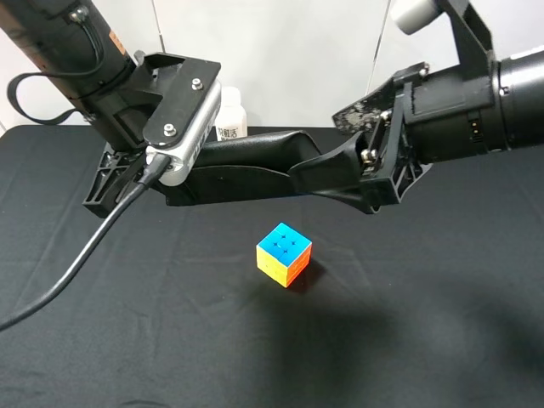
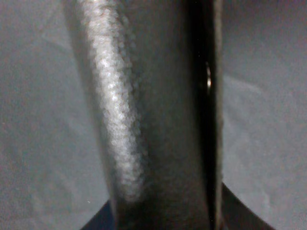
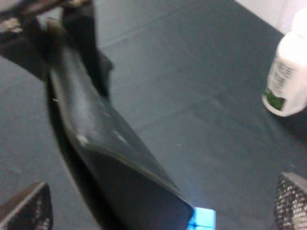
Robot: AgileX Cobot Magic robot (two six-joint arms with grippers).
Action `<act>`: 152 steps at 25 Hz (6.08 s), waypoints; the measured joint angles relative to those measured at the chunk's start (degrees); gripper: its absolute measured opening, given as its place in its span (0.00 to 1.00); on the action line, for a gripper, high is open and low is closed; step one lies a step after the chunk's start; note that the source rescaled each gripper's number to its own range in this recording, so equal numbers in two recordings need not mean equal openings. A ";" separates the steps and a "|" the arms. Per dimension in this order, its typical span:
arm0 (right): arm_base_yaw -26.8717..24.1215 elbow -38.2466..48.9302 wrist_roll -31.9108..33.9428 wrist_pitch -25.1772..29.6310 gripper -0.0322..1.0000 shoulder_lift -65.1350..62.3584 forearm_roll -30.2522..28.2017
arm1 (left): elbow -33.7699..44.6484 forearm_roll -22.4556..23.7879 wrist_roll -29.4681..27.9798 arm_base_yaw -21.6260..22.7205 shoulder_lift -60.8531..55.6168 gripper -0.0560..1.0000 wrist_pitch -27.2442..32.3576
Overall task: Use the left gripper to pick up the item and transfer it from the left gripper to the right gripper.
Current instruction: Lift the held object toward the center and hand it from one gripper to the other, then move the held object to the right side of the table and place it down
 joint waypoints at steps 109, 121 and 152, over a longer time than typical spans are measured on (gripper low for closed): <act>0.22 -0.47 -37.31 5.25 0.03 14.23 30.23 | -0.07 12.22 -57.76 -0.12 -26.85 1.00 9.94; 0.22 -0.47 -34.95 4.47 0.03 14.23 30.27 | 17.14 15.83 -71.17 -0.12 -50.31 1.00 12.55; 0.22 -0.47 -33.00 -0.66 0.03 14.30 30.33 | 37.74 15.83 -81.47 -0.04 -86.03 1.00 11.54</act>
